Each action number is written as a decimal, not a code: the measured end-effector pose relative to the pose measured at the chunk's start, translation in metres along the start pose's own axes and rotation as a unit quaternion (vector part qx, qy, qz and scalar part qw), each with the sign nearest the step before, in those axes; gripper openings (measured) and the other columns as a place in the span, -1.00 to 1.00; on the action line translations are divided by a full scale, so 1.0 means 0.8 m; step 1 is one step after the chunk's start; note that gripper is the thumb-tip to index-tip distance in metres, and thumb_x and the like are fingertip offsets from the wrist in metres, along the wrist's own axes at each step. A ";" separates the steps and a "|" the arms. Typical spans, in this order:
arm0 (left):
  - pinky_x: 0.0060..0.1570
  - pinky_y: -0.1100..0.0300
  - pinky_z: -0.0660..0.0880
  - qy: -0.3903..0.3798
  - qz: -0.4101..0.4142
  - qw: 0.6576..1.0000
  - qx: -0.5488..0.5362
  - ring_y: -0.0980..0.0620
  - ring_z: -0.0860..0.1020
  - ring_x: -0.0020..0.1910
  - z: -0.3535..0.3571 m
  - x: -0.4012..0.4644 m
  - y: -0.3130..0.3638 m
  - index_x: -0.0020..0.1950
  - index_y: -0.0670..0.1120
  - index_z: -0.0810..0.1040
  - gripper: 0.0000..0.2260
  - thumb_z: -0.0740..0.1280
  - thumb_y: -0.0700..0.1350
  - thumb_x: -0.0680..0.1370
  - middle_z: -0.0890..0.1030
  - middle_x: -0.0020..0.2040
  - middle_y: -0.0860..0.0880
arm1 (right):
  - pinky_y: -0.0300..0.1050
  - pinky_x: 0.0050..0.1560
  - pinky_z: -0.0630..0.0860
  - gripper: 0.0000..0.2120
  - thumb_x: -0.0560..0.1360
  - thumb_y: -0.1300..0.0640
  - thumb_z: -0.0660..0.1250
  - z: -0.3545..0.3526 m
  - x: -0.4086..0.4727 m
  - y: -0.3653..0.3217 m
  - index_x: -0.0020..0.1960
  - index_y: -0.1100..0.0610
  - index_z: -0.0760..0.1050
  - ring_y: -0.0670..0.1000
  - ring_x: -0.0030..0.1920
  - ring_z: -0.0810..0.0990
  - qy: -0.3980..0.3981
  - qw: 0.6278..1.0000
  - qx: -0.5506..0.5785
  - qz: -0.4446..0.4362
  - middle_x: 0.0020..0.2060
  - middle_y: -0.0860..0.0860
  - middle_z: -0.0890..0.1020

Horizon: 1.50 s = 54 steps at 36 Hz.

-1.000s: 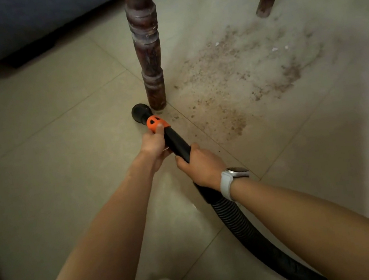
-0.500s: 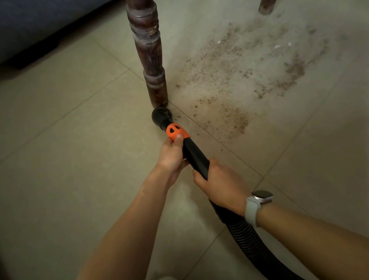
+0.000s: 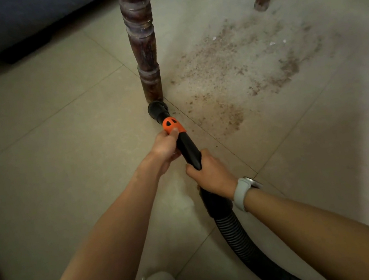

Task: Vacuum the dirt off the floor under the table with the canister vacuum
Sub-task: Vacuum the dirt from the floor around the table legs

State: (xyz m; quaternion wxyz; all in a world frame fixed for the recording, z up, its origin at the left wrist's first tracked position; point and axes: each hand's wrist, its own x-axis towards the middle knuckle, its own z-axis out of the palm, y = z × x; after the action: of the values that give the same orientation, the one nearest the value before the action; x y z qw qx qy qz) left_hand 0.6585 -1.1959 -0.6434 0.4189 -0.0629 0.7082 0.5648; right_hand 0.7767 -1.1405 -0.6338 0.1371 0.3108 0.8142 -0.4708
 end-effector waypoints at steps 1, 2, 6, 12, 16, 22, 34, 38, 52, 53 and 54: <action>0.06 0.07 0.43 0.003 0.000 1.000 0.003 -0.09 0.51 0.14 0.001 0.001 0.002 0.20 -0.11 0.38 -0.81 0.10 -0.06 0.67 0.52 0.12 -0.11 | -0.07 -0.34 0.48 -0.75 0.55 0.04 0.24 -0.002 0.003 -0.002 0.09 0.19 0.30 0.12 -0.28 0.56 -0.001 1.000 0.013 0.004 -0.24 0.06 0.50; 0.07 0.07 0.43 0.004 0.001 1.000 0.006 -0.09 0.51 0.15 0.002 0.002 0.004 0.24 -0.12 0.38 -0.78 0.10 -0.06 0.67 0.52 0.13 -0.11 | -0.05 -0.33 0.52 -0.75 0.55 0.04 0.25 -0.003 0.005 -0.004 0.09 0.19 0.30 0.13 -0.28 0.59 -0.003 0.999 0.031 0.009 -0.24 0.06 0.51; 0.04 0.08 0.41 0.009 0.006 1.000 0.012 -0.07 0.50 0.11 0.006 -0.001 0.004 0.29 -0.13 0.36 -0.75 0.09 -0.06 0.67 0.51 0.11 -0.09 | -0.16 -0.42 0.49 -0.77 0.55 0.06 0.27 -0.009 0.009 -0.005 0.09 0.16 0.31 0.06 -0.39 0.59 -0.026 0.996 0.081 0.020 -0.23 0.06 0.53; -0.12 0.16 0.47 -0.015 0.015 1.000 -0.016 -0.06 0.51 0.06 0.015 -0.015 -0.008 0.26 -0.15 0.38 -0.76 0.10 -0.08 0.67 0.52 0.06 -0.09 | -0.01 -0.30 0.58 -0.74 0.55 0.04 0.26 -0.009 -0.008 0.002 0.11 0.19 0.33 0.16 -0.33 0.63 -0.005 0.997 0.065 0.032 -0.22 0.10 0.55; -0.07 0.14 0.46 -0.034 0.010 0.999 -0.023 -0.08 0.51 0.09 0.029 -0.031 -0.025 0.32 -0.16 0.37 -0.72 0.11 -0.08 0.66 0.52 0.17 -0.16 | 0.17 -0.19 0.61 -0.70 0.53 0.00 0.27 -0.013 -0.027 0.020 0.10 0.19 0.34 0.21 -0.23 0.64 0.022 0.998 0.025 0.045 -0.17 0.14 0.57; 0.12 0.05 0.46 -0.078 -0.012 0.997 -0.014 -0.11 0.53 0.13 0.057 -0.063 -0.050 0.37 -0.16 0.31 -0.69 0.11 -0.07 0.66 0.50 0.25 -0.16 | -0.05 -0.32 0.59 -0.76 0.52 -0.01 0.28 -0.028 -0.067 0.054 0.03 0.12 0.32 0.11 -0.33 0.60 0.019 0.997 0.012 0.074 -0.22 0.09 0.56; 0.13 0.05 0.42 -0.098 -0.011 0.995 0.010 -0.07 0.51 0.09 0.061 -0.073 -0.064 0.38 -0.14 0.31 -0.70 0.10 -0.07 0.67 0.52 0.15 -0.12 | 0.01 -0.22 0.56 -0.74 0.55 0.00 0.27 -0.024 -0.086 0.066 0.06 0.15 0.30 0.11 -0.27 0.58 0.013 0.998 -0.004 0.067 -0.21 0.07 0.52; 0.18 0.01 0.43 -0.078 -0.001 0.997 0.015 -0.08 0.51 0.10 0.057 -0.057 -0.054 0.37 -0.14 0.33 -0.70 0.11 -0.07 0.67 0.52 0.15 -0.12 | 0.03 -0.23 0.56 -0.70 0.56 -0.05 0.25 -0.025 -0.067 0.060 0.07 0.17 0.30 0.17 -0.26 0.60 0.014 0.999 0.000 0.053 -0.17 0.12 0.55; 0.11 0.07 0.45 -0.100 0.026 0.993 0.065 -0.10 0.52 0.17 0.067 -0.072 -0.073 0.39 -0.13 0.29 -0.66 0.12 -0.02 0.65 0.52 0.20 -0.13 | -0.05 -0.34 0.51 -0.72 0.58 -0.08 0.22 -0.024 -0.091 0.088 0.08 0.13 0.31 0.05 -0.36 0.54 0.012 0.998 0.040 0.041 -0.28 0.04 0.51; 0.12 0.06 0.46 -0.105 0.023 0.992 0.065 -0.10 0.52 0.18 0.069 -0.075 -0.077 0.39 -0.13 0.29 -0.65 0.13 -0.02 0.65 0.52 0.21 -0.13 | -0.10 -0.37 0.49 -0.73 0.58 -0.07 0.22 -0.024 -0.096 0.092 0.07 0.12 0.31 0.04 -0.37 0.54 0.012 0.998 0.044 0.041 -0.29 0.04 0.51; 0.14 0.05 0.47 -0.111 0.019 0.992 0.064 -0.11 0.53 0.18 0.070 -0.077 -0.080 0.39 -0.12 0.29 -0.65 0.13 -0.02 0.65 0.53 0.21 -0.13 | -0.14 -0.40 0.47 -0.74 0.58 -0.07 0.22 -0.025 -0.100 0.095 0.06 0.12 0.31 0.03 -0.38 0.54 0.012 0.998 0.047 0.042 -0.28 0.04 0.51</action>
State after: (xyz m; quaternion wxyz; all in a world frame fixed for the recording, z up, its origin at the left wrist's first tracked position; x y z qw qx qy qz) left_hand 0.7634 -1.1945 -0.6508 0.4872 0.0411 0.6929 0.5299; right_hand 0.8880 -1.1262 -0.6335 0.1322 0.3560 0.7790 -0.4989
